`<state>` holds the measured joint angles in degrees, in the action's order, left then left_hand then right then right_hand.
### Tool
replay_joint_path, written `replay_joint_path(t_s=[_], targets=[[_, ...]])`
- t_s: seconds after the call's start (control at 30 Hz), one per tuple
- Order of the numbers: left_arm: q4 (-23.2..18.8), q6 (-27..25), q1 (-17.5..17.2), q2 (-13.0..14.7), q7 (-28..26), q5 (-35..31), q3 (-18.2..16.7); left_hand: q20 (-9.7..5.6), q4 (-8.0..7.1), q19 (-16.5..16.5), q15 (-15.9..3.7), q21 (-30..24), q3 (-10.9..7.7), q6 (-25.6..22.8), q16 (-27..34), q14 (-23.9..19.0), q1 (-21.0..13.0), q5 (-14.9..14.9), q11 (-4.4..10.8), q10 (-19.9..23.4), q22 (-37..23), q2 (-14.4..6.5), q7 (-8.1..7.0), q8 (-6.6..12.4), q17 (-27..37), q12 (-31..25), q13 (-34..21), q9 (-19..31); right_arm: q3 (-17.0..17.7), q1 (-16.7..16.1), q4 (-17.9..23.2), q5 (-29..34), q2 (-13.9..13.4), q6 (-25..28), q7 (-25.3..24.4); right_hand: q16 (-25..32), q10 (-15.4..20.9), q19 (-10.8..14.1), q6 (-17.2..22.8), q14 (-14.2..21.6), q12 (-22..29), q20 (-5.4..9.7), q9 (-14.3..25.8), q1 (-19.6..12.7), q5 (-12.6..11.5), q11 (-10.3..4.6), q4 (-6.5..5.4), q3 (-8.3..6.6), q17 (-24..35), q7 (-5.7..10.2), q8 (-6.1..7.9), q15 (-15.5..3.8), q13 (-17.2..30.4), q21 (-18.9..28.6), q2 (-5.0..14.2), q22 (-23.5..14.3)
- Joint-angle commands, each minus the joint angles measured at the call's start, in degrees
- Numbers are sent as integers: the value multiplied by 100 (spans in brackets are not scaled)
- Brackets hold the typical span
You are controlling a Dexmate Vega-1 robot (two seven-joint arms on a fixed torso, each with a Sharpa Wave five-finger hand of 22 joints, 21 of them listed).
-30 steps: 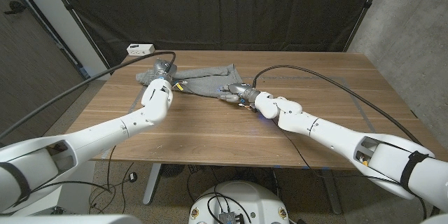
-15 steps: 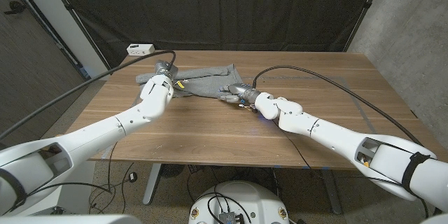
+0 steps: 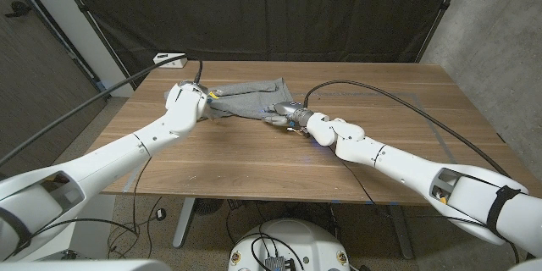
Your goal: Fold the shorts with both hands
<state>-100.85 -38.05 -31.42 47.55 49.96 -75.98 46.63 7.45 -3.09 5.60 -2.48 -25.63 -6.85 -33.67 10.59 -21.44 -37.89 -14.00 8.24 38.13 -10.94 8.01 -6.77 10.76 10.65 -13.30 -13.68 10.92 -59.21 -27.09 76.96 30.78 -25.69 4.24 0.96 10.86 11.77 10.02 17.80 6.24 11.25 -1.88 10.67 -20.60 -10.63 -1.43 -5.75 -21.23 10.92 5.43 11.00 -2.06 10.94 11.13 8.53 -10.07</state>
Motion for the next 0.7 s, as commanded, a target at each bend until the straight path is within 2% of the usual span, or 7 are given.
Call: replay_joint_path(t_s=[0.03,0.07,0.13,0.2,0.27,0.5,0.7], targets=[[-2,9,-189,-45,725,-1613,187,35,136,-61,-467,75,86,709,-14,259,-239,-191,-95,-466,-28,52,-8,-110,-9,143,9,16,14,-69,134,73,-17,70,-19,39,46,34,-14,59,4,11,4,6,-54,-19,2,-62,11,15,-5,-275,14,30,37,-7],[9,36,-222,-75,728,-1662,137,31,159,-68,-453,88,83,876,-14,296,-294,-223,-116,-526,-31,22,-27,-121,-13,156,20,14,15,-71,135,76,-17,73,-19,39,47,34,-15,63,5,11,4,5,-55,-18,4,-65,10,13,-6,-277,14,30,37,-7],[117,5,-379,-106,384,-2074,177,30,192,-62,-448,101,89,1184,3,302,-365,-268,-118,-616,-35,-7,9,-139,-18,171,40,10,22,-79,145,65,-19,105,15,40,45,34,-18,66,4,11,4,6,-55,-21,6,-68,8,9,-7,-278,14,30,36,-7],[195,10,-497,-170,176,-2207,113,30,217,-57,-352,124,136,1582,-5,399,-417,-336,-191,-989,-47,-27,55,-114,-18,249,77,3,43,-94,131,28,-21,80,3,40,45,32,-15,67,3,11,4,8,-54,-23,7,-69,8,4,-5,-277,14,29,35,-7],[290,-2,-586,-270,69,-2296,43,53,229,-59,-254,140,178,1889,-13,491,-438,-377,-296,-1173,-54,-30,196,-119,-20,258,99,-3,45,-97,134,31,-26,81,0,39,44,31,-12,65,3,11,4,8,-55,-23,10,-72,6,5,-4,-273,14,29,35,-7],[713,2,-757,-568,-373,-2599,-34,-11,265,48,-209,110,176,1946,34,413,-527,-429,-265,-1197,-61,-78,300,-60,-25,216,119,-7,58,-94,73,-10,-5,92,14,39,52,26,-8,67,6,9,4,17,-54,-28,11,-79,5,-6,-3,-273,14,27,33,-7],[1159,-62,-761,-835,-610,-2700,15,-43,305,148,-231,77,98,1880,76,289,-672,-489,-284,-1100,-72,-239,401,-3,-28,146,137,-9,47,-53,25,0,-1,86,23,39,55,24,-8,71,6,11,5,21,-54,-25,15,-87,2,-18,-3,-272,14,27,33,-7]])
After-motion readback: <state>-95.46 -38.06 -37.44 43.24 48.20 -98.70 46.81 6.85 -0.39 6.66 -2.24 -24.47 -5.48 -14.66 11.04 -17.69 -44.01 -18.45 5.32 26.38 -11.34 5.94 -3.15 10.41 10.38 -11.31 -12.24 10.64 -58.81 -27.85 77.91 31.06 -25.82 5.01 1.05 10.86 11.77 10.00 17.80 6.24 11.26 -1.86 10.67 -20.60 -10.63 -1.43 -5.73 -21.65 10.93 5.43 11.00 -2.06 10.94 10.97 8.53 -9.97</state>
